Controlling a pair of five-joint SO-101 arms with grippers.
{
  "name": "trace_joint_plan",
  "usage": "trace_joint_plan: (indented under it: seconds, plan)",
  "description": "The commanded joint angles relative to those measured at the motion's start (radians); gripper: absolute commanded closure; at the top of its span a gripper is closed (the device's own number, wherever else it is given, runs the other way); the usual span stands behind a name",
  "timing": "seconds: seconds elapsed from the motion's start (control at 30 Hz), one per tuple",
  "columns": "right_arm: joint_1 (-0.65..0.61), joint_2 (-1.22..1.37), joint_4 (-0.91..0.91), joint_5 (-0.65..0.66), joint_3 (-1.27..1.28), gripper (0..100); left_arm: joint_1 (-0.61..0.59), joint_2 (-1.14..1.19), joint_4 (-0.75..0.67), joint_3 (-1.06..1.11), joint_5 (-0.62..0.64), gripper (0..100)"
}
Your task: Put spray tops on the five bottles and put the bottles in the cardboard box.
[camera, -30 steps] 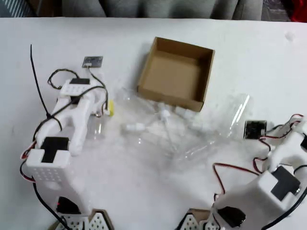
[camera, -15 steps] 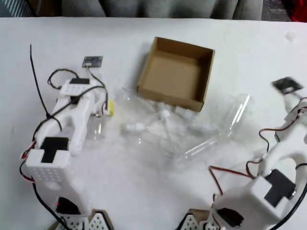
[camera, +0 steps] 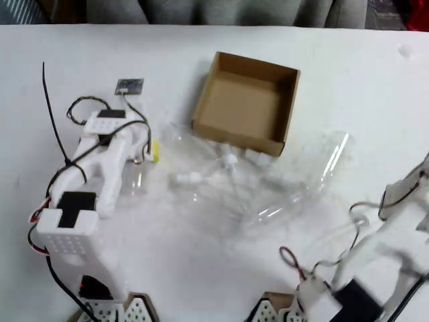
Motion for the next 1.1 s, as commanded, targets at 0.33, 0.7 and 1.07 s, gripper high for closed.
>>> trace_joint_plan:
  seconds: [0.33, 0.7, 1.07]
  plan:
    - [-0.088, -0.171, -0.390, -0.568, 0.328, 87.2, -0.022, -0.064, -0.032, -0.026, -0.012, 98]
    - [-0.151, -0.157, -0.659, -0.707, 0.465, 82.0, -0.022, -0.064, -0.032, -0.028, -0.012, 98]
    - [-0.150, 0.246, -0.656, -0.710, 0.270, 82.8, -0.022, -0.064, -0.032, -0.028, -0.012, 98]
